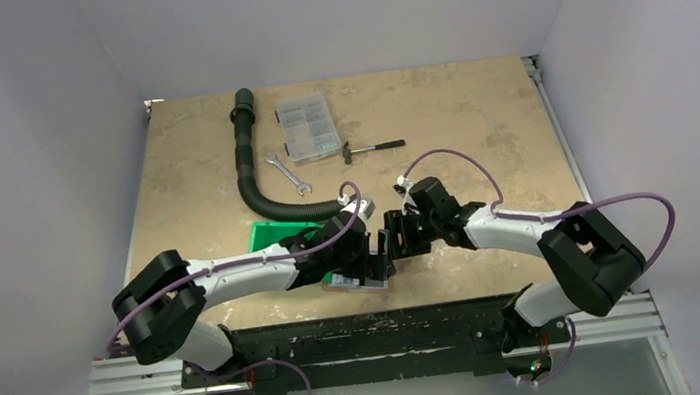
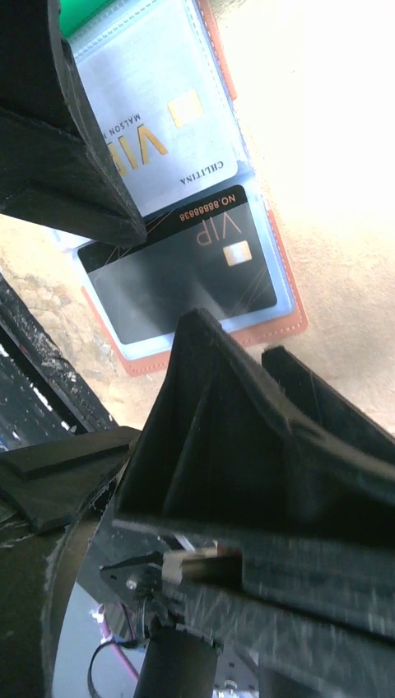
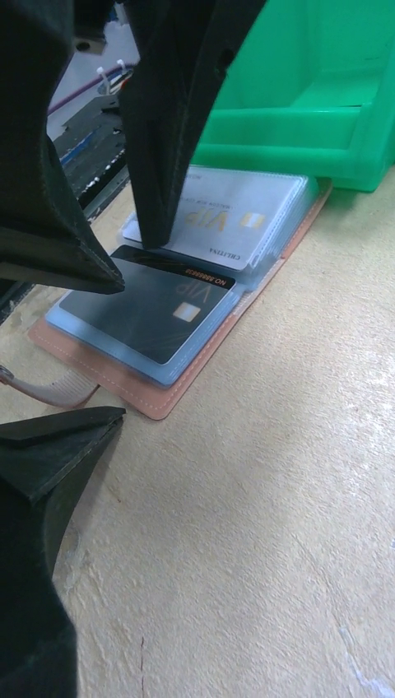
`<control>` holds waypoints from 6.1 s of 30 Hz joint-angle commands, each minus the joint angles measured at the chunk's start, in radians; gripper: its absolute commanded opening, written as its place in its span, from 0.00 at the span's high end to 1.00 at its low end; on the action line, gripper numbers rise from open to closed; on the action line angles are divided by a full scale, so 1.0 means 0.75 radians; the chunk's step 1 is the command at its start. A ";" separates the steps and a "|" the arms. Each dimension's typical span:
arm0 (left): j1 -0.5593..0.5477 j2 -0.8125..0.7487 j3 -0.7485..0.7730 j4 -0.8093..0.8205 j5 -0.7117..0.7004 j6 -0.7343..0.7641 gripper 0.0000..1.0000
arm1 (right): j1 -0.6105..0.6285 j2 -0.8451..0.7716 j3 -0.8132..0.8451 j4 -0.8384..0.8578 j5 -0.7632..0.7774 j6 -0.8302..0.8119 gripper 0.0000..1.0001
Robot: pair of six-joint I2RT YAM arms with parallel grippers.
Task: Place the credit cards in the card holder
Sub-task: Insert the credit card into the card holder, then turn over the card slot in the card holder.
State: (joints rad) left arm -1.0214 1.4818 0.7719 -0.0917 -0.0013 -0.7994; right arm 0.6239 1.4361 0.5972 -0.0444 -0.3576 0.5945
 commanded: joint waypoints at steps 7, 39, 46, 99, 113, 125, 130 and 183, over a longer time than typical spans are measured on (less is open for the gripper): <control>0.000 0.057 0.012 -0.029 -0.111 0.045 0.12 | 0.011 0.006 -0.053 -0.028 0.013 -0.019 0.43; -0.079 0.082 -0.016 0.216 -0.018 -0.073 0.13 | 0.004 0.015 -0.141 0.150 -0.130 0.105 0.51; -0.056 -0.020 0.016 0.048 -0.068 -0.050 0.11 | 0.002 -0.039 -0.117 0.051 -0.044 0.060 0.42; -0.041 0.043 -0.093 -0.066 -0.295 -0.036 1.00 | 0.015 -0.155 0.021 -0.007 -0.145 0.046 0.35; -0.041 0.027 -0.118 -0.051 -0.285 -0.047 1.00 | 0.025 -0.048 -0.071 0.131 -0.125 0.139 0.50; -0.041 0.018 -0.121 -0.034 -0.264 -0.052 1.00 | 0.027 0.016 -0.103 0.219 -0.167 0.192 0.49; -0.041 0.020 -0.122 -0.028 -0.260 -0.051 1.00 | 0.027 0.023 -0.113 0.270 -0.219 0.229 0.49; -0.036 -0.229 0.086 -0.348 -0.376 0.016 0.89 | 0.074 0.008 -0.083 0.443 -0.339 0.363 0.52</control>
State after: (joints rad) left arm -1.0538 1.3621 0.7860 -0.2710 -0.2211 -0.8139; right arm 0.6685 1.4353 0.4808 0.2901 -0.5953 0.8886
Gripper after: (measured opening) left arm 0.103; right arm 0.472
